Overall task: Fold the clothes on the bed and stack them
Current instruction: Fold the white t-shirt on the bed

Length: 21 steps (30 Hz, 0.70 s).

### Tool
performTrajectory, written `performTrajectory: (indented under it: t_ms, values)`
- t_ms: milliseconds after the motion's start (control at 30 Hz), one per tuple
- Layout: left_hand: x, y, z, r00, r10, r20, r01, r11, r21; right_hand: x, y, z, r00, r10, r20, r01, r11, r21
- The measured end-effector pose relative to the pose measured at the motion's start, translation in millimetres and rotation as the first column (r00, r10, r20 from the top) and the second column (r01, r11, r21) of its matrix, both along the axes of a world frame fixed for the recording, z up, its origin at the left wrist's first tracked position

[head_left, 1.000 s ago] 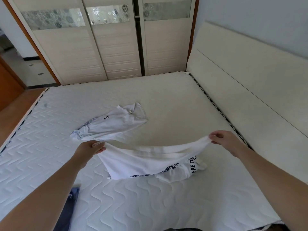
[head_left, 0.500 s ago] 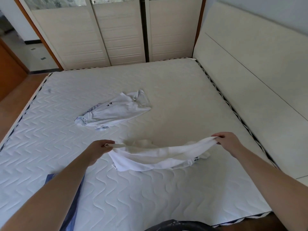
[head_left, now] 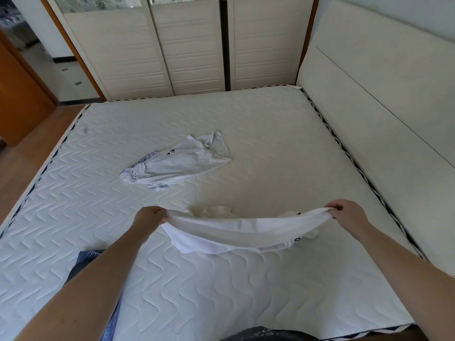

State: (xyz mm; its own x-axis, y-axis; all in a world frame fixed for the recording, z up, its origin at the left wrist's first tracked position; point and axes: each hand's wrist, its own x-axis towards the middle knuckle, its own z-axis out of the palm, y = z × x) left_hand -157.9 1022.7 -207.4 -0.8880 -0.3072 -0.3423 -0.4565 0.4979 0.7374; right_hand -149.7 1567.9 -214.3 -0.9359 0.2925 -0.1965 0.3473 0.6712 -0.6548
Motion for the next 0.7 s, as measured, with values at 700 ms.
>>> performTrajectory:
  t_ms: [700]
  values:
    - [-34.7, -5.4, -10.5, 0.932, 0.362, 0.014, -0.348, 0.884, 0.312, -33.2, 31.1, -47.0, 0.863, -0.501, 0.059, 0.46, 0.734, -0.499]
